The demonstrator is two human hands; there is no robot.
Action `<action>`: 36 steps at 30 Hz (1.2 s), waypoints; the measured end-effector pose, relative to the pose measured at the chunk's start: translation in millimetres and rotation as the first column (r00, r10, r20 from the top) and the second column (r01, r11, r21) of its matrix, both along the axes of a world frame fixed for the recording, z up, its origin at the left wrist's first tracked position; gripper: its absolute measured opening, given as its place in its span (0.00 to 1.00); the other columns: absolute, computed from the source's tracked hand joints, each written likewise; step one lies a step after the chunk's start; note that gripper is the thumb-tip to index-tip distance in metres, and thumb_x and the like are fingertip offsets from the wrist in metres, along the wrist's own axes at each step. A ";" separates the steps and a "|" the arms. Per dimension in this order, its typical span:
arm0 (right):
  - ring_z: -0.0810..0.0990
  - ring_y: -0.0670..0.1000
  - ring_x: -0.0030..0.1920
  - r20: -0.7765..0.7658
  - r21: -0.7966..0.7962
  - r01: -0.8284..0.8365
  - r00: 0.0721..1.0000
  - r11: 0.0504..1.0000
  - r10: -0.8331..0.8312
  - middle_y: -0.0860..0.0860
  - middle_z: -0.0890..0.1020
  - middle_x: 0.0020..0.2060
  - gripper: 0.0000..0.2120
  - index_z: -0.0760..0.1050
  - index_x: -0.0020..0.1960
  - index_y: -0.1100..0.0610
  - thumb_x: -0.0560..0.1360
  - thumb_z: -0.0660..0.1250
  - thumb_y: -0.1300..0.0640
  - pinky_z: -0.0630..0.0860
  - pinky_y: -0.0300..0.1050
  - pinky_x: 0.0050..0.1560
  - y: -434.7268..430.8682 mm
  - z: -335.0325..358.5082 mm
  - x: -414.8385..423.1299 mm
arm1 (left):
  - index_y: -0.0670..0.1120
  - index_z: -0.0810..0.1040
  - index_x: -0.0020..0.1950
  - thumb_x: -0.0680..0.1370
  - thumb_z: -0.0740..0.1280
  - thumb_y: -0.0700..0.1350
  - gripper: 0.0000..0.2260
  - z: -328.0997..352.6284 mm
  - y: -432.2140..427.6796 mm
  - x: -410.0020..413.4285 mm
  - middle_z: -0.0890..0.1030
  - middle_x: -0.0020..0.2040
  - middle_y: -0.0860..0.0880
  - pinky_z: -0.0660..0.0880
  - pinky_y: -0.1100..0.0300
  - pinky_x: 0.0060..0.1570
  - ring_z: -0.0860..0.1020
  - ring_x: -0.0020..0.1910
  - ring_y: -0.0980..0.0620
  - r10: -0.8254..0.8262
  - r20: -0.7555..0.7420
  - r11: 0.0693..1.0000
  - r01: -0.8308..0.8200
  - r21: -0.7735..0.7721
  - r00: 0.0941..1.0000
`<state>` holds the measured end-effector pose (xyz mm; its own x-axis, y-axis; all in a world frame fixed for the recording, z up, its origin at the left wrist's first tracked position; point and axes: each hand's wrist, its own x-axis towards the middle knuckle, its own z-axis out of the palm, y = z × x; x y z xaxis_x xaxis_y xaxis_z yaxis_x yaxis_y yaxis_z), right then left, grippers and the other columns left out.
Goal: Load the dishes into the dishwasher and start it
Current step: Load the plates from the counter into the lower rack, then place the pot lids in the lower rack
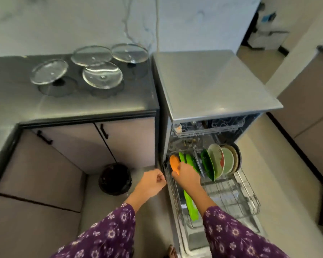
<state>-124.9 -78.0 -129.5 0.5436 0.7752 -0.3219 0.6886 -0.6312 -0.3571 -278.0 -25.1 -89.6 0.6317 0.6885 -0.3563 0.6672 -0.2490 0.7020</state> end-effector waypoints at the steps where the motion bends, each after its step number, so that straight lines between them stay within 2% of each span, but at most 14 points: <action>1: 0.79 0.58 0.49 0.000 0.038 -0.034 0.999 0.999 0.034 0.56 0.79 0.47 0.14 0.71 0.52 0.58 0.73 0.62 0.48 0.72 0.47 0.42 9.8 11.4 -3.3 | 0.44 0.77 0.44 0.76 0.66 0.41 0.01 8.6 7.9 -4.4 0.80 0.42 0.50 0.70 0.70 0.43 0.78 0.43 0.54 0.034 0.019 0.999 -0.035 0.022 0.999; 4: 0.78 0.58 0.52 0.026 0.098 -0.136 0.991 0.986 0.134 0.56 0.79 0.49 0.14 0.72 0.52 0.57 0.74 0.62 0.47 0.73 0.48 0.46 40.6 40.6 -9.1 | 0.43 0.78 0.46 0.76 0.67 0.42 0.03 28.4 29.9 -19.1 0.81 0.44 0.49 0.72 0.65 0.47 0.79 0.45 0.52 0.145 0.065 0.987 -0.149 0.059 0.987; 7: 0.79 0.58 0.50 0.007 0.165 -0.171 0.985 0.971 0.173 0.55 0.80 0.48 0.14 0.73 0.51 0.57 0.73 0.64 0.47 0.74 0.48 0.47 76.5 66.8 -10.5 | 0.43 0.77 0.47 0.76 0.67 0.43 0.04 42.9 53.0 -33.5 0.81 0.45 0.47 0.75 0.59 0.49 0.79 0.46 0.50 0.226 0.057 0.971 -0.230 0.071 0.972; 12: 0.78 0.55 0.46 -0.043 0.255 -0.206 0.974 0.945 0.224 0.53 0.80 0.44 0.12 0.74 0.48 0.57 0.72 0.65 0.49 0.75 0.48 0.46 147.8 95.4 -12.7 | 0.43 0.78 0.46 0.75 0.67 0.43 0.03 55.9 102.6 -54.1 0.81 0.44 0.47 0.74 0.61 0.46 0.79 0.44 0.51 0.359 0.090 0.926 -0.366 0.089 0.929; 15: 0.78 0.51 0.41 -0.127 0.299 -0.170 0.968 0.939 0.216 0.48 0.78 0.40 0.09 0.73 0.45 0.54 0.71 0.66 0.49 0.74 0.45 0.40 196.7 106.5 -13.8 | 0.44 0.78 0.45 0.75 0.67 0.42 0.03 58.8 142.3 -65.4 0.81 0.43 0.48 0.73 0.62 0.44 0.78 0.42 0.53 0.397 0.102 0.908 -0.406 0.099 0.912; 17: 0.78 0.51 0.40 -0.175 0.336 -0.126 0.966 0.934 0.193 0.49 0.78 0.39 0.09 0.73 0.42 0.55 0.71 0.67 0.50 0.74 0.45 0.39 233.9 112.0 -13.9 | 0.43 0.78 0.45 0.75 0.67 0.42 0.03 60.1 175.3 -72.3 0.80 0.42 0.49 0.72 0.63 0.44 0.77 0.41 0.54 0.405 0.110 0.903 -0.416 0.105 0.908; 23: 0.83 0.57 0.42 -0.351 0.331 0.096 0.936 0.939 0.028 0.57 0.81 0.38 0.09 0.72 0.40 0.58 0.72 0.68 0.53 0.80 0.54 0.46 335.5 119.8 -5.3 | 0.42 0.78 0.44 0.74 0.67 0.40 0.02 62.0 279.2 -80.8 0.78 0.37 0.49 0.73 0.63 0.39 0.75 0.37 0.53 0.355 0.143 0.922 -0.371 0.112 0.924; 25: 0.83 0.58 0.40 -0.397 0.315 0.166 0.917 0.934 -0.029 0.59 0.82 0.38 0.11 0.72 0.39 0.59 0.73 0.68 0.53 0.80 0.53 0.45 359.7 120.7 -0.4 | 0.42 0.78 0.44 0.74 0.67 0.41 0.03 60.3 306.0 -78.1 0.78 0.37 0.51 0.71 0.69 0.35 0.75 0.36 0.56 0.323 0.131 0.935 -0.337 0.107 0.937; 28: 0.80 0.53 0.36 -0.488 0.302 0.277 0.867 0.912 -0.101 0.60 0.81 0.38 0.13 0.73 0.36 0.59 0.74 0.67 0.52 0.80 0.49 0.45 397.7 122.4 11.2 | 0.45 0.77 0.43 0.74 0.67 0.42 0.01 55.0 347.5 -67.0 0.77 0.37 0.54 0.68 0.73 0.34 0.74 0.36 0.60 0.249 0.085 0.960 -0.257 0.112 0.965; 32: 0.79 0.52 0.38 -0.608 0.251 0.403 0.773 0.880 -0.181 0.58 0.79 0.38 0.16 0.76 0.45 0.66 0.76 0.67 0.51 0.80 0.45 0.42 437.2 120.0 33.5 | 0.50 0.75 0.40 0.74 0.68 0.44 0.04 43.9 379.1 -41.2 0.78 0.37 0.55 0.69 0.74 0.34 0.74 0.34 0.61 0.182 0.038 0.979 -0.185 0.082 0.983; 34: 0.79 0.52 0.38 -0.660 0.219 0.456 0.720 0.862 -0.213 0.60 0.79 0.41 0.16 0.75 0.45 0.66 0.76 0.67 0.50 0.79 0.43 0.40 460.7 118.4 47.6 | 0.50 0.76 0.41 0.75 0.68 0.45 0.03 37.3 392.2 -23.2 0.79 0.39 0.55 0.70 0.72 0.36 0.75 0.36 0.60 0.151 0.031 0.987 -0.152 0.057 0.988; 36: 0.80 0.54 0.41 -0.696 0.200 0.489 0.681 0.849 -0.228 0.63 0.80 0.46 0.18 0.75 0.50 0.67 0.76 0.67 0.50 0.79 0.43 0.40 484.0 115.6 63.0 | 0.47 0.77 0.44 0.76 0.67 0.46 0.03 33.2 403.9 -2.7 0.80 0.42 0.51 0.74 0.65 0.43 0.78 0.41 0.55 0.111 0.010 0.992 -0.111 0.060 0.994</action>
